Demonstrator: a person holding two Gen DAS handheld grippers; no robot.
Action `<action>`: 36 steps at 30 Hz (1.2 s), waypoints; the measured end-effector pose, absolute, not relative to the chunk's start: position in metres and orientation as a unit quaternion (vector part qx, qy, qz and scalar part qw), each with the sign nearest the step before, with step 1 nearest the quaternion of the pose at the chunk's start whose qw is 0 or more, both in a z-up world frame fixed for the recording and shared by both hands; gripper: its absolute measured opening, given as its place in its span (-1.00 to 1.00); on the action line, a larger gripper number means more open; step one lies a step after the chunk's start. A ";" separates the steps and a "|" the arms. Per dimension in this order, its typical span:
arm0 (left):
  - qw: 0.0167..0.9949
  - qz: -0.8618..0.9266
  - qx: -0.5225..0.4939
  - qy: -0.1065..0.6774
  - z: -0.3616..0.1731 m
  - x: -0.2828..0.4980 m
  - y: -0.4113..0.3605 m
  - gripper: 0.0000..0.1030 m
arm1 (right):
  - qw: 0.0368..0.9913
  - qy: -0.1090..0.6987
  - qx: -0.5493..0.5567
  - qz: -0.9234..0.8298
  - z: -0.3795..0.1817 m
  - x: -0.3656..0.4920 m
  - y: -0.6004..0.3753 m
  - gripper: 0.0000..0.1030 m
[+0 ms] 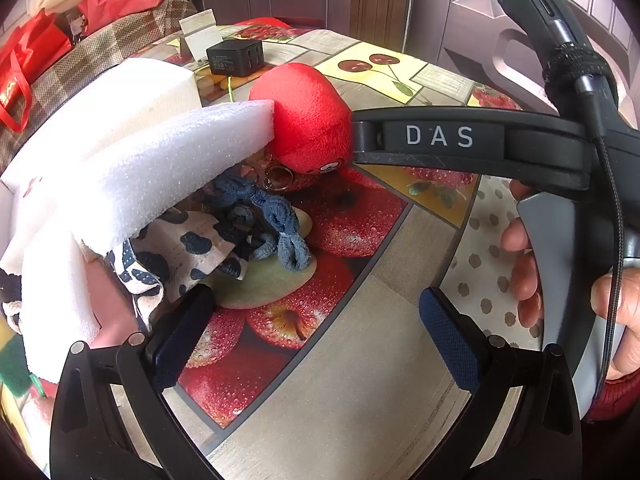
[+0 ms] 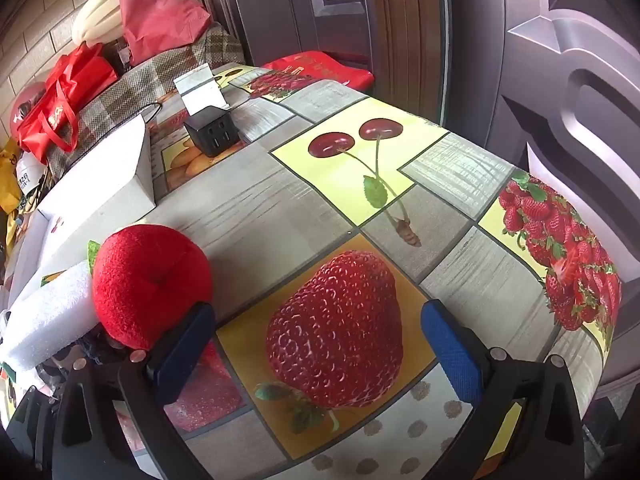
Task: Organize soft objects
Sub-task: 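Grasp the red plush apple with the right gripper, then grasp the pink fuzzy ball with the left gripper while the right gripper holds the red apple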
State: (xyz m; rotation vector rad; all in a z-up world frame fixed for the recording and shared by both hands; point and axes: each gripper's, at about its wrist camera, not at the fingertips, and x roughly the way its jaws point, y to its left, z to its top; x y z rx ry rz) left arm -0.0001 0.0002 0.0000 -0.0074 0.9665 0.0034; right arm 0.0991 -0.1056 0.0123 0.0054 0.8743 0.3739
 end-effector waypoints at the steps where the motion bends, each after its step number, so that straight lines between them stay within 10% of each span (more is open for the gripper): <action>1: 0.885 0.003 -0.001 0.465 0.000 0.000 0.000 0.99 | 0.889 0.421 0.002 0.179 0.012 0.099 -0.106 1.00; 15: 0.885 0.002 -0.002 0.465 0.000 0.001 -0.001 0.99 | 0.889 0.411 0.026 0.198 0.018 0.096 -0.112 1.00; 24: 0.933 -0.015 -0.057 0.355 0.044 -0.090 0.024 0.99 | 0.894 0.226 0.116 0.369 0.067 0.076 -0.140 1.00; 36: 0.901 0.186 -0.148 0.363 0.024 -0.145 0.140 0.99 | 0.839 0.349 0.021 0.416 0.040 0.095 -0.089 1.00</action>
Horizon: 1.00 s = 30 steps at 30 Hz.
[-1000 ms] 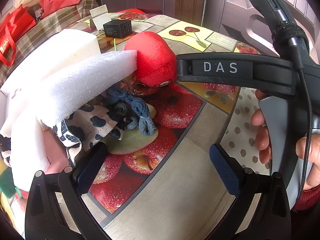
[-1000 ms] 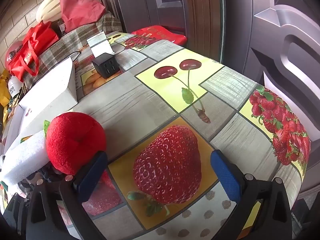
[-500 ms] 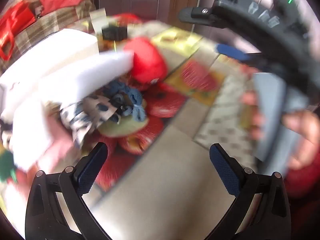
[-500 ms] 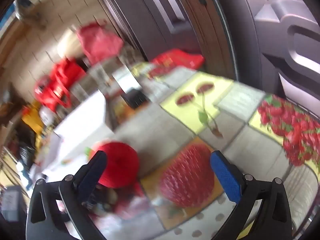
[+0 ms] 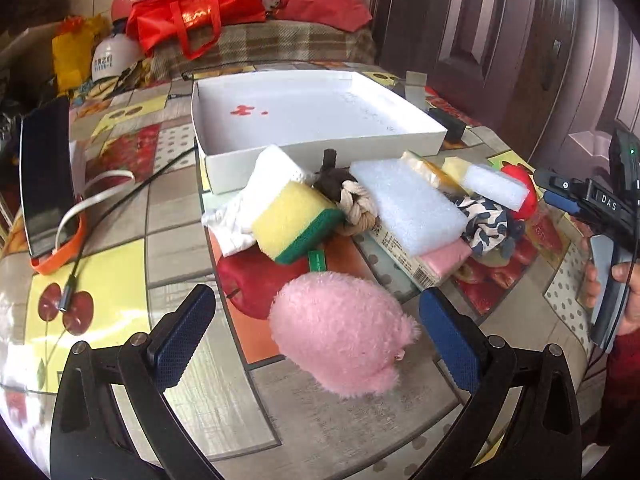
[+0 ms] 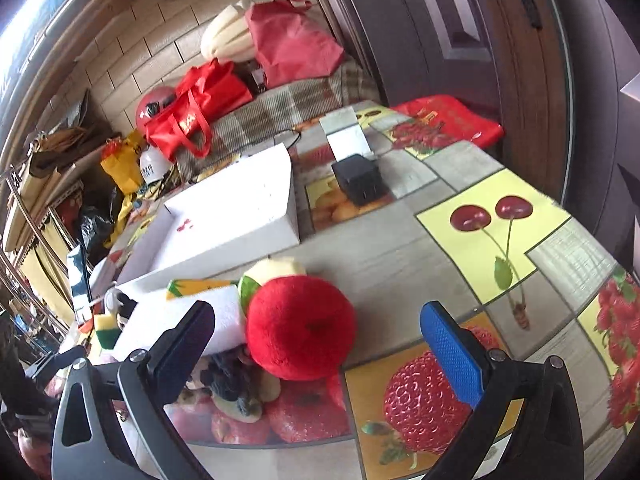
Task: Organize soft objects
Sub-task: 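Grasp the pink fuzzy ball with the left gripper while the right gripper holds the red apple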
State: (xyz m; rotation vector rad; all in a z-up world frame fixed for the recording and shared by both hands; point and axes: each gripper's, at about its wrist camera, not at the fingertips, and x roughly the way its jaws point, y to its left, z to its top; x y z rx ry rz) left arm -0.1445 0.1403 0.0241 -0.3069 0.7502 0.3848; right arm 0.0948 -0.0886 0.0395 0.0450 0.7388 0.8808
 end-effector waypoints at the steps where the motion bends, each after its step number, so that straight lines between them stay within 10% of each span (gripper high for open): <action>1: 0.901 0.177 -0.157 0.363 0.021 -0.146 0.141 0.99 | 0.836 0.353 0.020 0.419 0.040 0.094 -0.089 0.99; 9: 0.895 0.172 -0.151 0.382 0.012 -0.132 0.142 0.81 | 0.827 0.372 -0.013 0.423 0.035 0.098 -0.064 0.98; 15: 0.896 0.163 -0.138 0.390 0.009 -0.127 0.140 0.34 | 0.802 0.409 -0.018 0.436 0.022 0.106 -0.051 0.32; 30: 0.915 0.279 -0.089 0.277 0.037 -0.153 0.132 0.30 | 0.862 0.297 0.035 0.409 0.055 0.088 -0.093 0.27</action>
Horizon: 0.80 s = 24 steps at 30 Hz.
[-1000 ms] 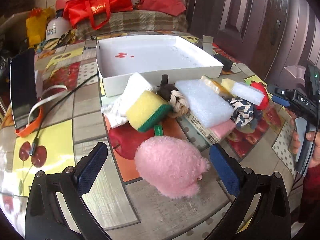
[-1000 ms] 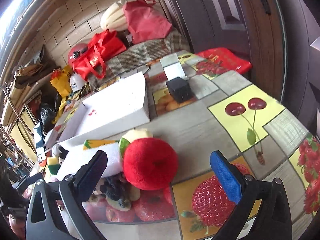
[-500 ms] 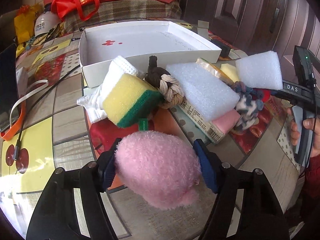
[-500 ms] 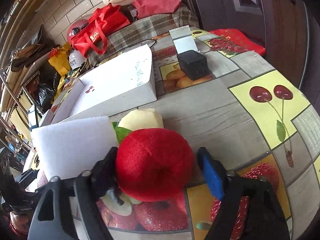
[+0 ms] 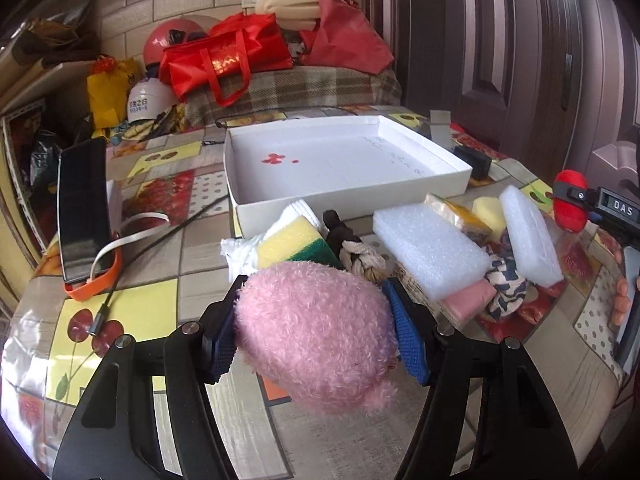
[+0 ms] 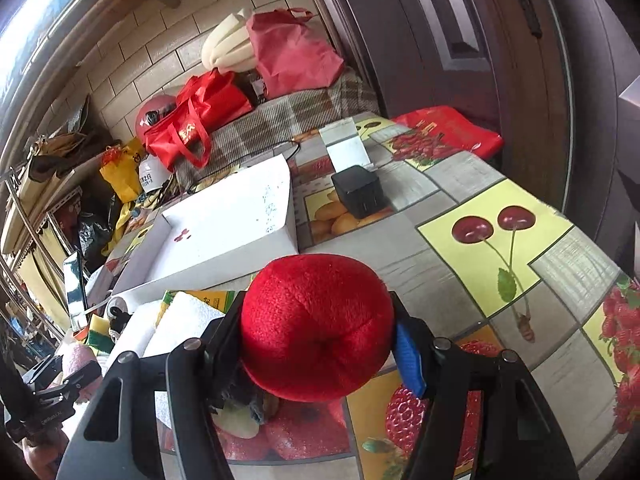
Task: Organize soft objects
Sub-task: 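Grasp the pink fuzzy ball with the left gripper while the right gripper holds the red apple, then lower both held items into the white box and open both grippers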
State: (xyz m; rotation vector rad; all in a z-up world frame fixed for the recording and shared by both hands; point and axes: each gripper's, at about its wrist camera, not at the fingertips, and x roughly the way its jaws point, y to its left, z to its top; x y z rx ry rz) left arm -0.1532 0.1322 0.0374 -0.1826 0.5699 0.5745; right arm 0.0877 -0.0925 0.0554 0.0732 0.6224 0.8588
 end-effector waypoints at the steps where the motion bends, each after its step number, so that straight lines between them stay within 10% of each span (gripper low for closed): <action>1: 0.915 0.286 -0.088 0.269 0.038 -0.154 0.133 0.30 | 0.867 0.284 0.035 0.409 0.058 0.083 -0.092 0.27; 24: 0.920 0.347 -0.093 0.159 0.060 -0.087 0.201 0.30 | 0.856 0.191 0.015 0.481 0.084 0.035 -0.008 0.26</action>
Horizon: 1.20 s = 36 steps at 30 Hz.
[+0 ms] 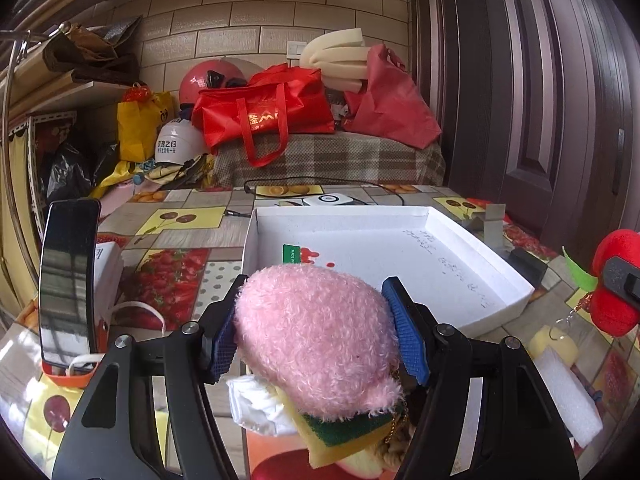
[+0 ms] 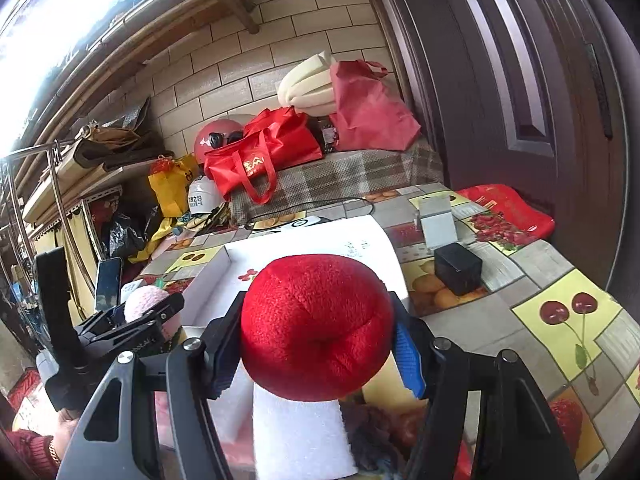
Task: Organize soft objects
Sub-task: 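Lower both held items into the white box and open both grippers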
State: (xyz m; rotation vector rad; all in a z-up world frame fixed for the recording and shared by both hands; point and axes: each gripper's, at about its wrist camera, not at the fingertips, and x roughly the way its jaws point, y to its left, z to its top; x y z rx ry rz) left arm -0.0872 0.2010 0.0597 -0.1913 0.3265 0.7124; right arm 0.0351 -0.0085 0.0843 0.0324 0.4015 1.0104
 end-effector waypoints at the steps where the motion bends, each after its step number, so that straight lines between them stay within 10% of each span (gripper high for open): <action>1: 0.919 0.350 -0.093 0.155 0.063 -0.085 0.205 0.30 | 0.853 0.191 0.017 0.485 0.089 0.036 -0.001 0.26; 29: 0.914 0.319 -0.142 0.206 0.073 -0.042 0.266 0.32 | 0.836 0.322 -0.015 0.444 0.080 0.096 0.124 0.27; 32: 0.914 0.317 -0.145 0.207 0.073 -0.041 0.265 0.41 | 0.842 0.321 0.007 0.435 0.081 0.100 0.122 0.37; 36: 0.918 0.307 -0.159 0.195 0.076 -0.044 0.266 1.00 | 0.848 0.311 0.027 0.428 0.082 0.103 0.115 1.00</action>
